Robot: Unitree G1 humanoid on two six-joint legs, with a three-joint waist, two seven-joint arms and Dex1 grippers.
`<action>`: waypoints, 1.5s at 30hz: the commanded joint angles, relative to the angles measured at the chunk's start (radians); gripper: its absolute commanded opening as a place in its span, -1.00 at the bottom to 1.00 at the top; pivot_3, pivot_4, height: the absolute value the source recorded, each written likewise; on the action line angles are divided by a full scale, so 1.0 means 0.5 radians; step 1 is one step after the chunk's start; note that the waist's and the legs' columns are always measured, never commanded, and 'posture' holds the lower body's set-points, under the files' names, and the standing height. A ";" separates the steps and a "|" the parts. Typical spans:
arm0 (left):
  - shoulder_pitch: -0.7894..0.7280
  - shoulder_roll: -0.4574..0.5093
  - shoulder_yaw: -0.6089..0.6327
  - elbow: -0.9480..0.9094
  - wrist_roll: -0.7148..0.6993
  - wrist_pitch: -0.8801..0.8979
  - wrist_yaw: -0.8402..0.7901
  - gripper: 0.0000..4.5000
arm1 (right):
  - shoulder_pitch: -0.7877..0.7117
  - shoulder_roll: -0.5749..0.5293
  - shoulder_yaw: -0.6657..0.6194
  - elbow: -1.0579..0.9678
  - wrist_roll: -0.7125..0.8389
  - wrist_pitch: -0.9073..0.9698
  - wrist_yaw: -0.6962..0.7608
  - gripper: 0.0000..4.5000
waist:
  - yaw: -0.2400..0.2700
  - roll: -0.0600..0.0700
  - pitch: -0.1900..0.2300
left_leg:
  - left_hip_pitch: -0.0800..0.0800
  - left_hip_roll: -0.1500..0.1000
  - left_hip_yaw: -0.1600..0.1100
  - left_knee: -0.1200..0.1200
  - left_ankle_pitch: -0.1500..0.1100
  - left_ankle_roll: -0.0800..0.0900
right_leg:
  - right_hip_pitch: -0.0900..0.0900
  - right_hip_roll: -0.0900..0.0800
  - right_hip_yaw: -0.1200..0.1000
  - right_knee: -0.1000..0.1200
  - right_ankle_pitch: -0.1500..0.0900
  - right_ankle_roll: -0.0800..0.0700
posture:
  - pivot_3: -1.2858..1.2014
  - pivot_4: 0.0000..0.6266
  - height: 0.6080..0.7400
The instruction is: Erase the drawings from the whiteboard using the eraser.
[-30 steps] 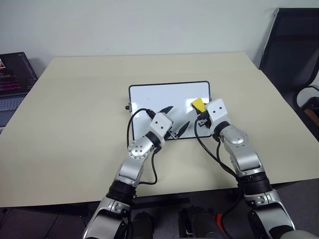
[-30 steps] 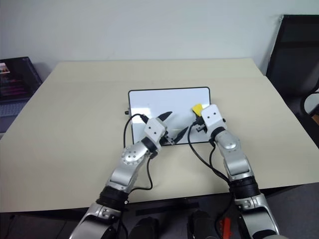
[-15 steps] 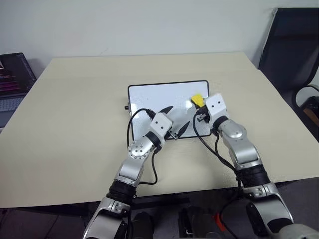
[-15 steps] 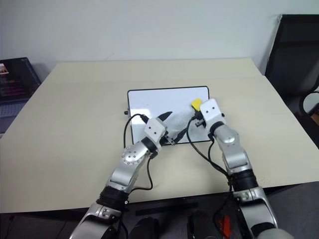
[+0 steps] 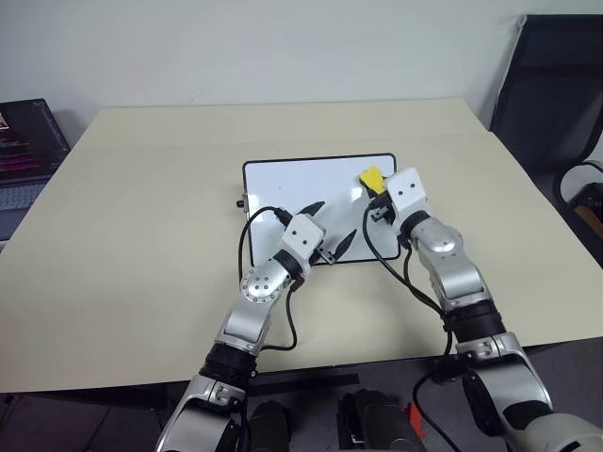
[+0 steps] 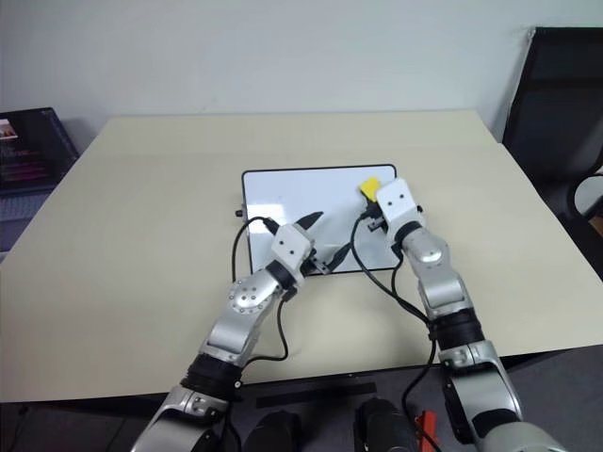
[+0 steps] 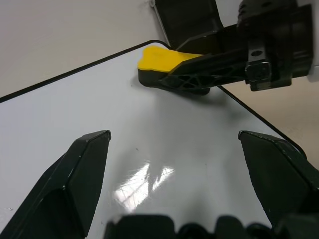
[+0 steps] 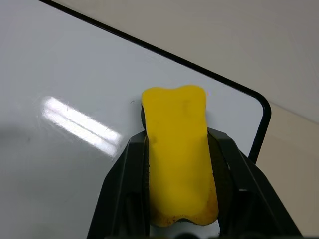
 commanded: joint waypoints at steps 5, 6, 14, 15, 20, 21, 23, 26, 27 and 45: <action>0.016 0.016 0.010 -0.135 -0.013 0.018 0.003 1.00 | 0.231 -0.022 -0.006 -0.240 -0.002 0.154 0.010 -0.46 | 0.001 0.000 0.000 | 0.000 0.000 0.000 0.000 0.000 0.000 | 0.000 0.000 0.000 0.000 0.000 0.000 | 0.03 -0.52 1.00; 0.023 0.016 0.006 -0.139 -0.012 0.020 0.003 1.00 | 0.258 -0.031 -0.004 -0.268 -0.006 0.146 0.013 -0.46 | 0.001 0.000 0.000 | 0.000 0.000 0.000 0.000 0.000 0.000 | 0.000 0.000 0.000 0.000 0.000 0.000 | 0.03 -0.52 1.00; 0.113 -0.019 -0.017 -0.230 -0.003 0.106 0.033 1.00 | 0.369 -0.058 -0.048 -0.440 0.055 0.064 0.062 -0.46 | 0.001 0.000 0.000 | 0.000 0.000 -0.001 0.000 0.000 0.000 | -0.001 0.000 -0.001 -0.002 0.000 0.000 | 0.03 -0.52 1.00; 0.129 -0.032 -0.011 -0.251 -0.015 0.139 0.041 1.00 | 0.372 -0.067 -0.045 -0.451 0.061 0.051 0.078 -0.46 | 0.002 0.000 0.000 | 0.000 0.000 -0.001 0.000 0.000 0.000 | -0.001 0.000 -0.001 -0.002 0.000 0.000 | 0.03 -0.52 1.00; 0.250 -0.101 0.015 -0.379 -0.028 0.301 0.136 1.00 | 0.412 -0.117 -0.031 -0.509 0.141 -0.025 0.213 -0.46 | 0.001 0.000 0.000 | -0.003 0.000 -0.001 -0.002 0.000 0.000 | -0.003 0.000 -0.001 -0.006 0.000 0.000 | 0.03 -0.52 1.00; 0.284 -0.105 0.024 -0.416 -0.003 0.340 0.177 1.00 | 0.432 -0.131 -0.032 -0.534 0.151 -0.047 0.236 -0.46 | 0.001 0.000 0.000 | -0.003 0.000 -0.001 -0.002 0.000 0.000 | -0.003 0.000 -0.001 -0.006 0.000 0.000 | 0.03 -0.52 1.00; 0.354 -0.082 0.024 -0.504 0.055 0.419 0.231 1.00 | 0.474 -0.158 -0.029 -0.586 0.159 -0.068 0.281 -0.46 | 0.001 0.000 0.001 | -0.003 0.000 -0.002 -0.002 0.000 0.000 | -0.004 0.000 -0.002 -0.006 0.000 0.000 | 0.03 -0.52 1.00; 0.471 -0.041 0.041 -0.670 0.111 0.539 0.302 1.00 | 0.529 -0.193 -0.036 -0.657 0.174 -0.054 0.312 -0.46 | -0.001 0.000 0.001 | -0.003 0.000 -0.002 -0.002 0.000 0.000 | -0.004 0.000 -0.001 -0.005 0.000 0.000 | 0.03 -0.52 1.00; 0.492 -0.031 0.044 -0.706 0.123 0.567 0.321 1.00 | 0.538 -0.198 -0.039 -0.668 0.180 -0.051 0.315 -0.46 | 0.000 0.000 0.001 | -0.003 0.000 -0.002 -0.002 0.000 0.000 | -0.004 0.000 -0.002 -0.005 0.000 0.000 | 0.03 -0.52 1.00; 0.869 0.035 0.143 -1.132 0.200 0.726 0.504 1.00 | 0.366 -0.052 0.101 -0.595 0.184 -0.108 0.382 -0.46 | 0.002 0.000 0.001 | -0.002 0.001 -0.003 -0.002 0.000 -0.001 | -0.004 0.000 -0.003 -0.006 -0.002 -0.002 | 0.03 -0.52 1.00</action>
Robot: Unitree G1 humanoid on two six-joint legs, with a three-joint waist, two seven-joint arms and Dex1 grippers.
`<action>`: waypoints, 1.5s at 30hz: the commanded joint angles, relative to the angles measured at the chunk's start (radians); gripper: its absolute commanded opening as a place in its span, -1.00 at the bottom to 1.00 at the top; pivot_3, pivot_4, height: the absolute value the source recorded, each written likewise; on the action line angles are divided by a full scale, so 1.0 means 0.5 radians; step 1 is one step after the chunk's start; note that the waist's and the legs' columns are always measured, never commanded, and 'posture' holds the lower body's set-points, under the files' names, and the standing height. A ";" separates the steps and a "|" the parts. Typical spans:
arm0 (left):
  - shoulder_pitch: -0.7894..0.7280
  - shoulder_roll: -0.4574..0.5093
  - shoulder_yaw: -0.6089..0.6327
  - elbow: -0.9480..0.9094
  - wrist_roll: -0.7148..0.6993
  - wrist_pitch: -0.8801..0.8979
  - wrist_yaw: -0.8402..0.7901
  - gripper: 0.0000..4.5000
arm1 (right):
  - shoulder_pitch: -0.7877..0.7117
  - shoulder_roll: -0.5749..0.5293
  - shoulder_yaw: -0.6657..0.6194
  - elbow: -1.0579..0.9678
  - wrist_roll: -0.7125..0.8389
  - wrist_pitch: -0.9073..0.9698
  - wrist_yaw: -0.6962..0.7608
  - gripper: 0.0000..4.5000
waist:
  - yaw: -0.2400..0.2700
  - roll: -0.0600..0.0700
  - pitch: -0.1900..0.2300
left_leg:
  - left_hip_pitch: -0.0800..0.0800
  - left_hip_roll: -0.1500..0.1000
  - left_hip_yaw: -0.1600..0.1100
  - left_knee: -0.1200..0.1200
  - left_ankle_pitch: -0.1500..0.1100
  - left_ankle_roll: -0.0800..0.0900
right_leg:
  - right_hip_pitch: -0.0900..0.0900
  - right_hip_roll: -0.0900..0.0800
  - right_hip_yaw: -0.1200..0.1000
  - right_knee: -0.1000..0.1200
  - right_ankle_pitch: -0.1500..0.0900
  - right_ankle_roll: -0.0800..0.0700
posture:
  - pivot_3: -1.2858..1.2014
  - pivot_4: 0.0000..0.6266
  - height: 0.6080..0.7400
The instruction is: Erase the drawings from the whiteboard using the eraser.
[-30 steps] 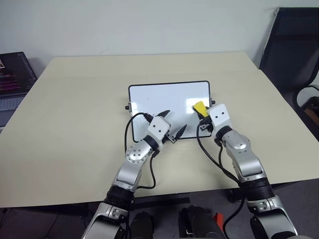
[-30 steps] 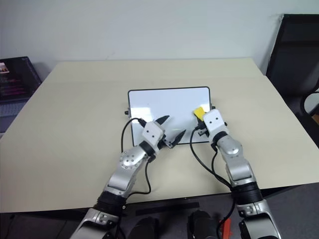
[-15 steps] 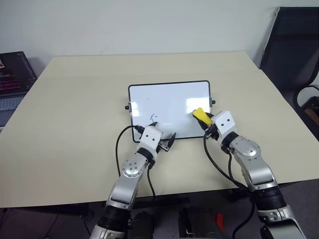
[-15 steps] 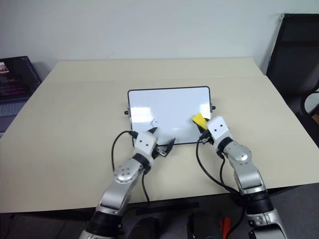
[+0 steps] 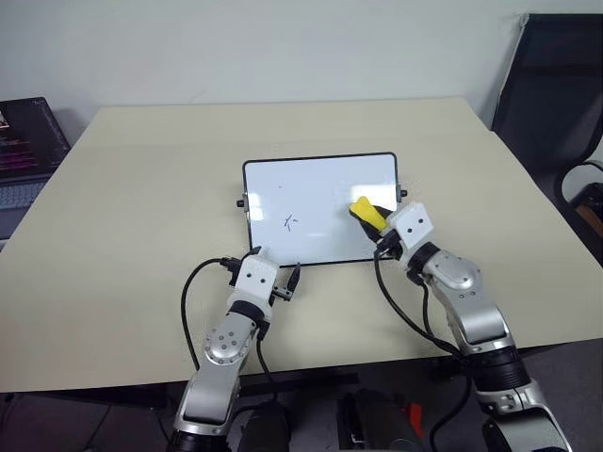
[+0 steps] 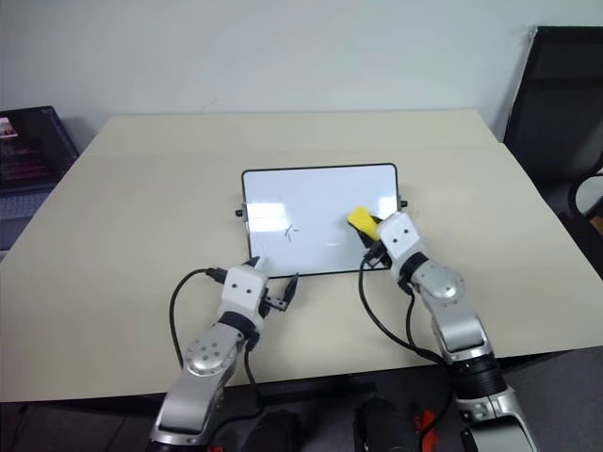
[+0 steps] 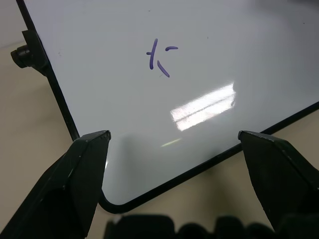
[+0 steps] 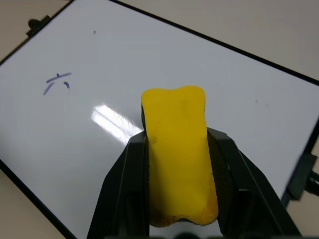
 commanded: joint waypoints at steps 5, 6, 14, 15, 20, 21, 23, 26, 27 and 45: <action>-0.006 0.008 0.017 -0.091 -0.003 -0.095 0.025 1.00 | -0.144 0.108 0.104 0.064 0.000 -0.133 0.030 -0.46 | 0.000 0.000 0.000 | -0.001 0.000 0.000 0.000 0.000 0.000 | 0.000 0.000 0.000 -0.001 0.000 0.000 | 0.03 -0.52 1.00; -0.012 0.012 0.025 -0.085 -0.003 -0.098 0.026 1.00 | -0.163 0.135 0.122 0.084 -0.002 -0.143 0.027 -0.46 | 0.000 0.000 0.000 | -0.001 0.000 0.000 0.000 0.000 0.000 | 0.000 0.000 0.000 0.000 0.000 0.000 | 0.03 -0.52 1.00; -0.043 0.020 0.083 -0.052 -0.018 -0.103 0.039 1.00 | -0.335 0.357 0.266 0.309 -0.034 -0.284 0.010 -0.46 | 0.000 0.000 0.000 | 0.000 0.001 -0.001 0.000 0.000 0.000 | 0.000 0.000 -0.001 0.001 0.000 0.000 | 0.03 -0.52 1.00; -0.042 0.017 0.092 -0.051 -0.021 -0.102 0.045 1.00 | -0.358 0.377 0.273 0.343 -0.039 -0.307 0.007 -0.46 | 0.001 0.000 0.000 | 0.000 0.001 -0.001 0.000 0.000 0.000 | 0.000 0.000 -0.001 0.001 0.000 0.000 | 0.03 -0.52 1.00; -0.002 0.030 0.109 -0.036 -0.028 -0.139 0.050 1.00 | -0.484 0.440 0.291 0.539 -0.093 -0.414 -0.021 -0.46 | 0.001 0.000 0.000 | 0.000 0.001 -0.001 0.000 0.000 0.000 | 0.000 0.000 -0.001 0.001 0.000 0.000 | 0.03 -0.52 1.00; 0.006 0.032 0.106 -0.032 -0.024 -0.147 0.051 1.00 | -0.511 0.440 0.298 0.576 -0.126 -0.417 -0.042 -0.46 | 0.001 0.000 0.000 | 0.000 0.001 0.000 0.000 0.000 0.000 | 0.000 0.000 -0.001 0.001 0.000 0.000 | 0.03 -0.52 1.00; -0.002 0.037 0.107 -0.017 -0.020 -0.159 0.053 1.00 | -0.583 0.444 0.324 0.651 -0.197 -0.406 -0.087 -0.46 | 0.001 0.000 0.000 | 0.000 0.001 -0.001 0.000 0.000 0.000 | 0.000 0.000 -0.001 0.002 0.000 0.000 | 0.03 -0.52 1.00; -0.026 0.034 0.116 0.009 -0.019 -0.174 0.066 1.00 | -0.647 0.454 0.356 0.726 -0.262 -0.384 -0.106 -0.46 | 0.001 0.000 0.000 | 0.000 0.002 -0.001 0.000 0.000 0.000 | 0.000 0.000 -0.001 0.002 0.001 0.000 | 0.03 -0.52 1.00; -0.033 0.032 0.116 0.015 -0.018 -0.177 0.070 1.00 | -0.658 0.455 0.365 0.766 -0.284 -0.385 -0.117 -0.46 | 0.001 0.000 0.000 | 0.000 0.002 -0.001 0.000 0.000 0.000 | 0.000 0.000 -0.001 0.002 0.001 0.000 | 0.03 -0.52 1.00; -0.131 0.044 0.124 0.078 -0.022 -0.203 0.098 1.00 | -0.510 0.359 0.494 0.719 -0.479 -0.098 -0.002 -0.46 | 0.002 0.000 0.000 | 0.000 0.002 -0.001 0.000 0.000 0.000 | 0.000 0.000 -0.001 0.003 0.001 0.000 | 0.03 -0.52 1.00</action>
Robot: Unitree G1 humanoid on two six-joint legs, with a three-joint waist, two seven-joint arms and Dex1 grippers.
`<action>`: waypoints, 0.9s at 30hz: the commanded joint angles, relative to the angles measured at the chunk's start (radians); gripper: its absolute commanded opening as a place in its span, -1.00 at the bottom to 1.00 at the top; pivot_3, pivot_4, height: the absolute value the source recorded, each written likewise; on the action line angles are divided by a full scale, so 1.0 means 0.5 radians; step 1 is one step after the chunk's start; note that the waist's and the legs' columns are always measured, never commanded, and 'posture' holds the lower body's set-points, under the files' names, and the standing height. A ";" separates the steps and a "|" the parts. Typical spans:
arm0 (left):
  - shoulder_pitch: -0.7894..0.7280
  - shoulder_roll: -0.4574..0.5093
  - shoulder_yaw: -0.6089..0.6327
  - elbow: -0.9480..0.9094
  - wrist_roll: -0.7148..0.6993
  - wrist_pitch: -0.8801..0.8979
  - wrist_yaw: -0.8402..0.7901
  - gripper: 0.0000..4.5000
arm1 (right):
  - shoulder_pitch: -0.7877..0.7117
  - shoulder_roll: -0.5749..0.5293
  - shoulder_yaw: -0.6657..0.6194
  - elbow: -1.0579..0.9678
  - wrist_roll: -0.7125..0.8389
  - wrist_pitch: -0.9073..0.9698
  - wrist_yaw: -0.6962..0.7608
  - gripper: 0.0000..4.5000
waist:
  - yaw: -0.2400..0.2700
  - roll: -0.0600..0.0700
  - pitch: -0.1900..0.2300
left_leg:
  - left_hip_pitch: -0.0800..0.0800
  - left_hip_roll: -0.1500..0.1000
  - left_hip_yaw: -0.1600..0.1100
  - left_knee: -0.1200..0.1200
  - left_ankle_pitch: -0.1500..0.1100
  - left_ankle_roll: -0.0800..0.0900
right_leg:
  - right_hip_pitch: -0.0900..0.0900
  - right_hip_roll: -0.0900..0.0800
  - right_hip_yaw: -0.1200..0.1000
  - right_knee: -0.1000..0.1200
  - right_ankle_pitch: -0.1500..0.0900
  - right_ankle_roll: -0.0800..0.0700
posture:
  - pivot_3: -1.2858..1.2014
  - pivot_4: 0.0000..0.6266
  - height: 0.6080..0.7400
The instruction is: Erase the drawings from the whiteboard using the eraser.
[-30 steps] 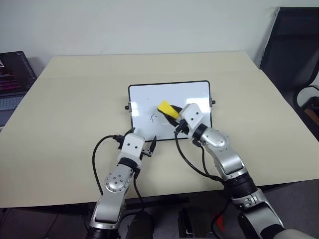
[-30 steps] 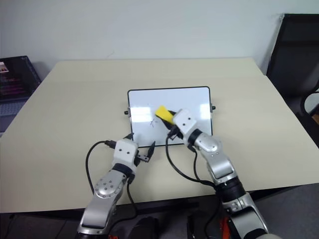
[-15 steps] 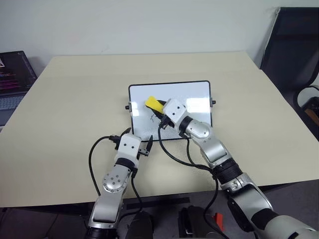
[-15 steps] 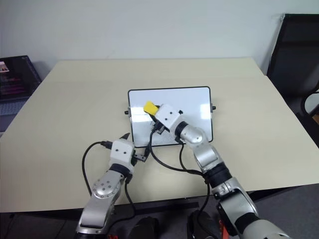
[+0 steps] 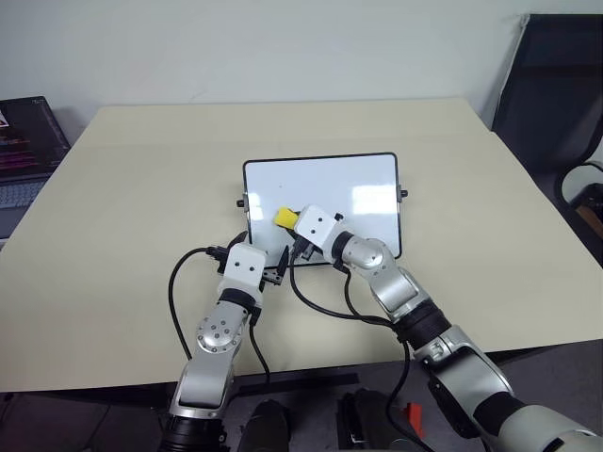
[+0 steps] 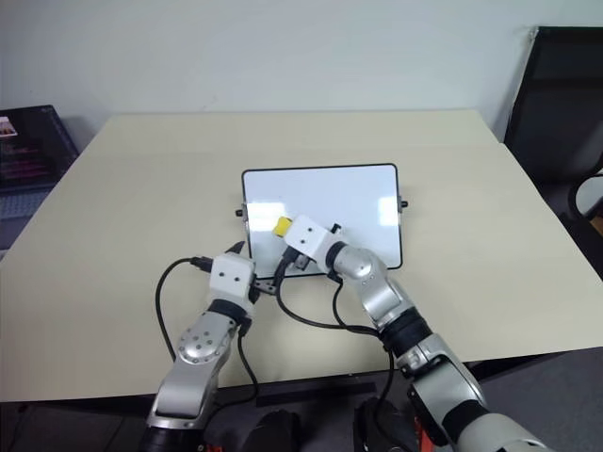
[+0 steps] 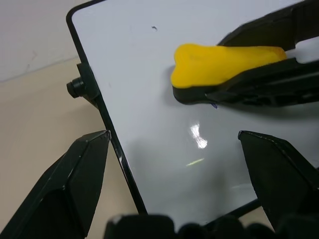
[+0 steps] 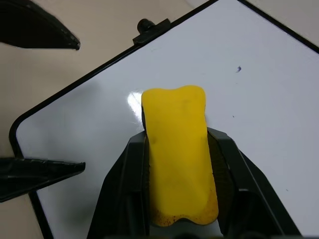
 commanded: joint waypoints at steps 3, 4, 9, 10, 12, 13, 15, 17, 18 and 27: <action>0.015 0.003 0.011 -0.052 -0.003 -0.046 0.013 1.00 | 0.135 -0.120 -0.019 -0.210 -0.010 0.115 0.079 -0.46 | 0.002 0.000 0.000 | 0.000 0.000 0.000 0.001 0.000 0.000 | 0.000 0.000 0.000 0.000 0.000 0.000 | 0.03 -0.52 1.00; 0.017 0.003 0.008 -0.051 -0.002 -0.044 0.013 1.00 | 0.153 -0.148 -0.032 -0.230 -0.009 0.135 0.087 -0.46 | 0.003 0.000 0.000 | 0.000 0.000 0.000 0.001 0.000 0.000 | 0.000 0.000 0.000 0.001 0.000 0.000 | 0.03 -0.52 1.00; 0.007 0.002 -0.001 -0.039 -0.008 -0.044 0.000 1.00 | 0.176 -0.272 -0.082 -0.247 -0.002 0.162 0.093 -0.46 | 0.004 -0.001 0.000 | 0.004 -0.001 0.000 0.002 0.000 0.000 | 0.003 0.000 0.000 0.001 0.000 0.000 | 0.03 -0.52 1.00; 0.000 0.002 -0.002 -0.034 -0.010 -0.044 -0.003 1.00 | 0.165 -0.278 -0.091 -0.243 0.004 0.162 0.088 -0.46 | 0.004 -0.001 0.000 | 0.005 -0.001 0.000 0.002 0.000 0.000 | 0.004 0.000 0.000 0.001 0.000 0.000 | 0.03 -0.52 1.00; -0.013 0.005 -0.001 -0.022 -0.014 -0.047 -0.008 1.00 | 0.130 -0.266 -0.109 -0.225 0.014 0.157 0.065 -0.46 | 0.004 -0.001 0.000 | 0.005 -0.001 0.000 0.002 0.000 0.000 | 0.004 0.000 0.000 0.001 0.000 0.000 | 0.03 -0.52 1.00; -0.019 0.007 0.000 -0.017 -0.017 -0.047 -0.011 1.00 | 0.112 -0.253 -0.117 -0.215 0.018 0.153 0.052 -0.46 | 0.004 -0.001 0.000 | 0.005 -0.001 0.000 0.002 0.000 0.000 | 0.004 0.000 0.000 0.001 0.000 0.000 | 0.03 -0.52 1.00; -0.031 0.011 0.000 -0.006 -0.020 -0.049 -0.014 1.00 | 0.076 -0.219 -0.126 -0.200 0.036 0.132 0.033 -0.46 | 0.003 -0.001 0.000 | 0.005 -0.001 0.000 0.002 0.000 0.000 | 0.004 0.000 0.000 0.002 0.000 0.000 | 0.03 -0.52 1.00; -0.046 0.010 -0.004 0.003 -0.021 -0.049 -0.015 1.00 | 0.028 -0.167 -0.141 -0.179 0.066 0.095 0.010 -0.46 | 0.002 -0.001 0.000 | 0.005 -0.001 0.000 0.002 0.000 0.000 | 0.004 0.000 0.000 0.002 0.000 0.000 | 0.03 -0.52 1.00; -0.050 0.010 -0.005 0.007 -0.021 -0.050 -0.015 1.00 | 0.006 -0.151 -0.139 -0.160 0.069 0.077 0.006 -0.46 | 0.002 -0.001 0.000 | 0.005 -0.001 0.001 0.002 0.000 0.000 | 0.004 0.000 0.000 0.002 0.000 0.000 | 0.03 -0.52 1.00; -0.073 0.012 0.010 0.018 -0.026 -0.052 0.000 1.00 | -0.186 -0.067 -0.141 0.072 0.077 -0.051 -0.032 -0.46 | 0.001 0.000 0.000 | 0.002 0.000 0.001 0.001 0.000 0.000 | 0.001 0.000 0.000 0.001 0.000 0.000 | 0.03 -0.52 1.00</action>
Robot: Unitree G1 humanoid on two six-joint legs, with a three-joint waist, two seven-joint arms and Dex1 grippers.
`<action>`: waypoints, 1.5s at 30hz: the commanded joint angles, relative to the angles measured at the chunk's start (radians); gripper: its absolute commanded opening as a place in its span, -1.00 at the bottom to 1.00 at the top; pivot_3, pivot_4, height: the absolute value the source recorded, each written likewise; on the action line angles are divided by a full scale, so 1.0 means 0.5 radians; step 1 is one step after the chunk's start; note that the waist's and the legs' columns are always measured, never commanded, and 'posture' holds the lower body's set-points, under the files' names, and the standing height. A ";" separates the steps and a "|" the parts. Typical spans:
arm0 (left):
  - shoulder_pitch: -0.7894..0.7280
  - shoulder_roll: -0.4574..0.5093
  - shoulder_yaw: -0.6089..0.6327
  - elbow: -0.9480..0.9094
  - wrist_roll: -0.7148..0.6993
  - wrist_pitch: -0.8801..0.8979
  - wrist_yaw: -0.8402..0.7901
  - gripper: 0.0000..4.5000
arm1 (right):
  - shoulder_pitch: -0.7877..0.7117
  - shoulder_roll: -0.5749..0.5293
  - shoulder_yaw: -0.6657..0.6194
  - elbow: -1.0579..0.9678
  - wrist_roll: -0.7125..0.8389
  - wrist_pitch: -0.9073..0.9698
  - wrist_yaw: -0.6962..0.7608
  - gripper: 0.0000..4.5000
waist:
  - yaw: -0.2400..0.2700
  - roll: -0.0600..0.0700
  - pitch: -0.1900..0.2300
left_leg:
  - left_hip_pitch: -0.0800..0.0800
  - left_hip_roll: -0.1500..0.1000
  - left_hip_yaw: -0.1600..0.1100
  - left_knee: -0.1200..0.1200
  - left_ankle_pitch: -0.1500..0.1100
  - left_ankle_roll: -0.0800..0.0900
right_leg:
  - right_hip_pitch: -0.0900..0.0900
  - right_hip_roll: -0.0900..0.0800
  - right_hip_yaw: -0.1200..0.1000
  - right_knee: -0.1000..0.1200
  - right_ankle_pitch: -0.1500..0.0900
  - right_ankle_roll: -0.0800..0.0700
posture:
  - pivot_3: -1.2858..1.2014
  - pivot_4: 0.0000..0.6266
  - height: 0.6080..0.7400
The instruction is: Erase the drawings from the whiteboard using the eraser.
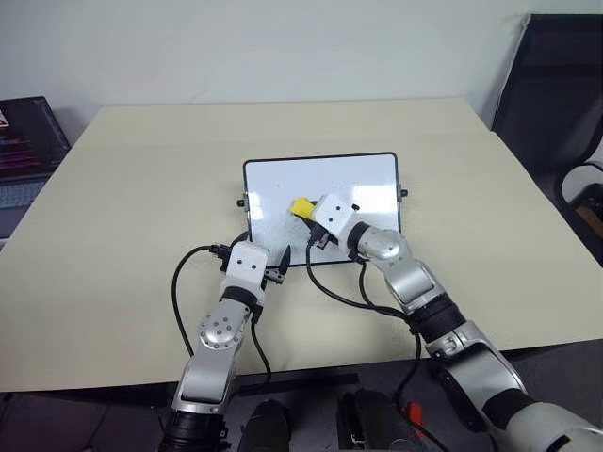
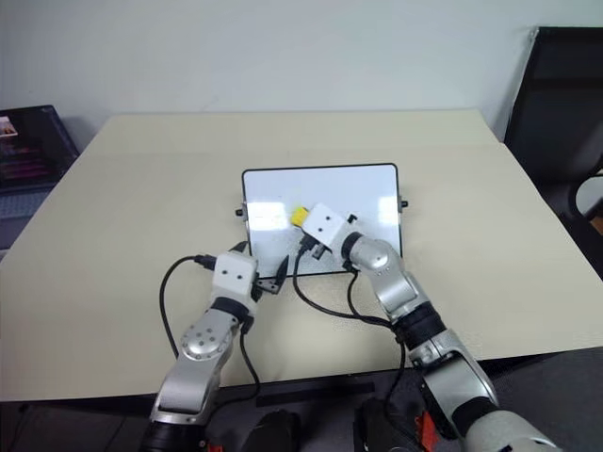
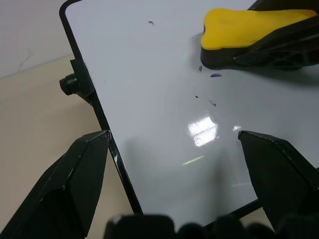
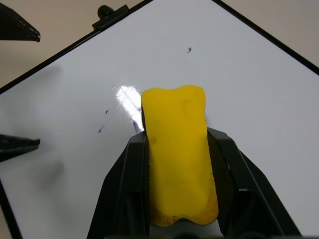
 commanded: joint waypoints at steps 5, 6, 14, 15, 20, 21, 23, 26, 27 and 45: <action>-0.022 -0.004 0.014 -0.055 0.000 -0.045 0.027 1.00 | -0.033 0.033 0.005 0.030 -0.010 -0.053 -0.014 -0.46 | 0.000 0.000 0.000 | 0.000 0.000 0.000 0.000 0.000 0.000 | 0.000 0.000 0.001 0.000 0.000 0.000 | 0.03 -0.52 1.00; -0.020 -0.006 0.013 -0.057 0.002 -0.044 0.030 1.00 | -0.019 0.030 0.014 0.023 -0.016 -0.043 -0.007 -0.46 | 0.000 0.000 0.000 | 0.000 0.000 0.000 0.000 0.000 0.000 | 0.000 0.000 0.000 0.000 0.000 0.000 | 0.03 -0.52 1.00; -0.013 -0.016 0.013 -0.063 0.007 -0.039 0.057 1.00 | 0.166 -0.110 0.135 -0.111 -0.118 0.027 0.124 -0.46 | 0.000 0.000 0.000 | 0.001 0.000 0.000 0.000 0.000 0.000 | 0.001 0.000 0.000 0.000 0.000 0.000 | 0.03 -0.52 1.00; -0.010 -0.013 0.014 -0.065 0.005 -0.040 0.056 1.00 | 0.196 -0.134 0.135 -0.138 -0.122 0.044 0.133 -0.46 | 0.001 0.000 0.000 | 0.001 0.000 0.000 0.000 0.000 0.000 | 0.001 0.000 0.000 0.000 0.000 0.000 | 0.03 -0.52 1.00; -0.014 -0.012 0.006 -0.053 -0.001 -0.045 0.055 1.00 | 0.255 -0.206 0.103 -0.216 -0.110 0.105 0.145 -0.46 | 0.003 0.000 0.000 | 0.003 0.000 0.000 0.001 0.000 0.000 | 0.003 0.000 0.001 0.001 0.000 0.000 | 0.03 -0.52 1.00; -0.015 -0.011 0.005 -0.048 -0.004 -0.050 0.050 1.00 | 0.260 -0.212 0.093 -0.227 -0.107 0.121 0.139 -0.46 | 0.003 0.000 0.000 | 0.003 -0.001 0.000 0.001 0.000 0.000 | 0.003 0.000 0.000 0.001 0.000 0.000 | 0.03 -0.52 1.00; -0.026 -0.012 -0.004 -0.035 -0.008 -0.053 0.042 1.00 | 0.262 -0.226 0.075 -0.239 -0.103 0.142 0.130 -0.46 | 0.006 0.000 0.000 | 0.003 -0.001 0.000 0.001 0.000 0.000 | 0.003 0.000 0.000 0.001 0.000 0.000 | 0.03 -0.52 1.00; -0.050 -0.012 -0.011 -0.006 -0.015 -0.063 0.027 1.00 | 0.264 -0.243 0.051 -0.273 -0.091 0.166 0.120 -0.46 | 0.009 0.000 0.000 | 0.003 -0.001 0.000 0.001 0.000 0.000 | 0.003 0.000 0.000 0.000 0.000 0.000 | 0.03 -0.52 1.00; -0.058 -0.013 -0.013 0.003 -0.015 -0.065 0.026 1.00 | 0.263 -0.247 0.045 -0.278 -0.085 0.167 0.117 -0.46 | 0.010 0.000 0.000 | 0.002 -0.002 0.000 0.001 0.000 0.000 | 0.003 0.000 0.000 0.000 0.000 0.000 | 0.03 -0.52 1.00; -0.064 -0.024 0.020 0.037 -0.017 -0.102 0.035 1.00 | 0.018 0.096 0.078 -0.030 -0.061 -0.055 -0.044 -0.46 | -0.003 0.000 0.000 | 0.000 0.000 0.000 0.000 0.000 0.000 | 0.000 0.000 0.000 0.000 0.000 0.000 | 0.03 -0.52 1.00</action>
